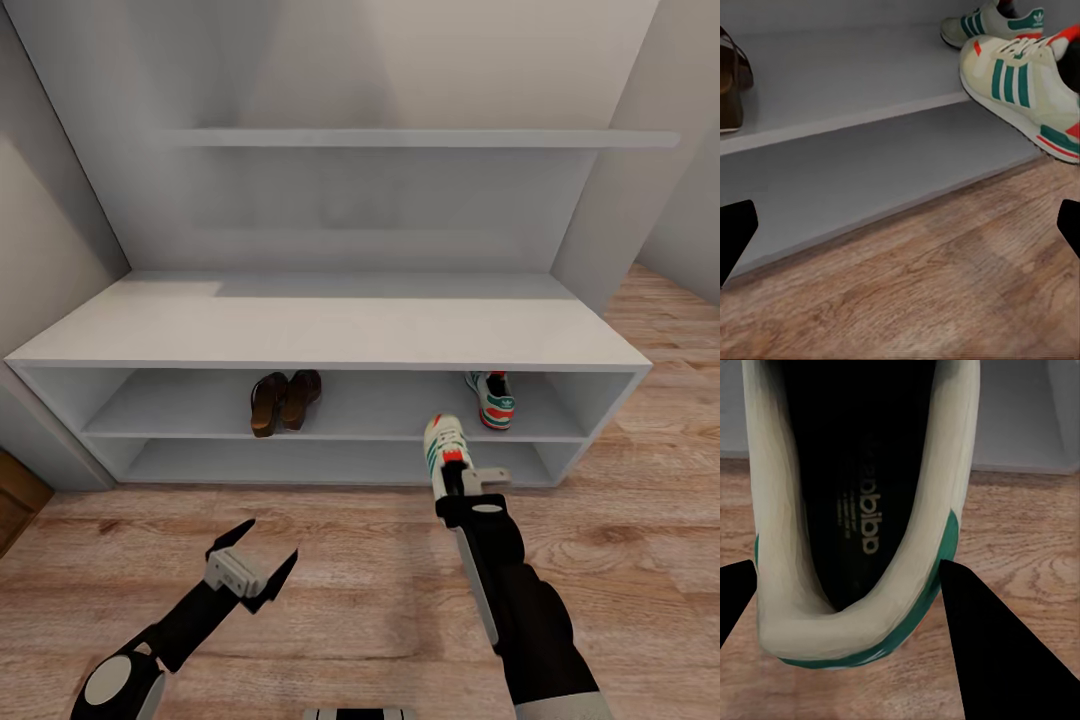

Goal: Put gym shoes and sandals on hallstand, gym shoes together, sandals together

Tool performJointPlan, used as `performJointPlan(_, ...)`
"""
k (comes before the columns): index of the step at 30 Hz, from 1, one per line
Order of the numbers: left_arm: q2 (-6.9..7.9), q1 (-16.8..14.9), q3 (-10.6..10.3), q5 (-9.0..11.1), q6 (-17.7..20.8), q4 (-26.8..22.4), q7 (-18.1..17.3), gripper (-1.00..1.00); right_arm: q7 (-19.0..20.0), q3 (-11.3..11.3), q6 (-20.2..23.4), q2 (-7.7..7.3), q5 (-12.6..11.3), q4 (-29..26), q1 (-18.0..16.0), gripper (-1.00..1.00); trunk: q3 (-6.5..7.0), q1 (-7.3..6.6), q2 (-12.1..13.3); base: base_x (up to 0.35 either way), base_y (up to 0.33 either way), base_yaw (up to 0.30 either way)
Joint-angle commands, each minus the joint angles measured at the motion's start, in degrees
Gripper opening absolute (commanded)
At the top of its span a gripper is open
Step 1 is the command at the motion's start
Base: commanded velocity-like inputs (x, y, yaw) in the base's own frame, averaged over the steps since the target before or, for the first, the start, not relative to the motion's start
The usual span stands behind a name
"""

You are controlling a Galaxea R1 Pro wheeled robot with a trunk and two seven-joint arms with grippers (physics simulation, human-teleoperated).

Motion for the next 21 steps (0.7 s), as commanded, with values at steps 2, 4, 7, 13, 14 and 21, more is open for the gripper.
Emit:
performJointPlan(2,0.04,0.45,0.03,0.00,-0.01,-0.08,-0.02,1.00,-0.07,-0.01,-0.03,0.00,-0.10,0.17,-0.17,-1.00,0.00,0.00,0.00,0.000,0.000,0.000)
performJointPlan(4,0.06,0.61,0.04,0.00,-0.01,-0.09,-0.03,1.00,-0.07,-0.02,-0.05,0.00,-0.12,0.43,-0.25,-1.00,0.00,0.00,0.00,0.000,0.000,0.000)
performJointPlan(7,0.08,0.86,0.06,0.00,-0.02,-0.10,-0.05,1.00,-0.06,-0.03,-0.12,0.00,-0.14,1.27,-0.54,-1.00,0.00,0.00,0.00,0.000,0.000,0.000)
performJointPlan(13,0.10,1.13,0.07,0.00,-0.02,-0.11,-0.07,1.00,-0.05,-0.05,-1.15,0.00,-0.16,3.38,-1.31,-1.00,0.00,0.00,0.00,0.000,0.000,0.000)
performJointPlan(14,0.10,1.17,0.08,0.00,-0.02,-0.11,-0.07,1.00,-0.04,-0.05,-1.47,0.00,-0.16,3.85,-1.47,-1.00,0.00,0.00,0.00,0.000,0.000,0.000)
performJointPlan(21,0.11,1.28,0.08,0.00,-0.03,-0.13,-0.08,1.00,-0.04,-0.06,-2.41,0.01,-0.17,5.81,-2.31,-1.00,0.00,0.00,0.00,0.000,0.000,0.000)
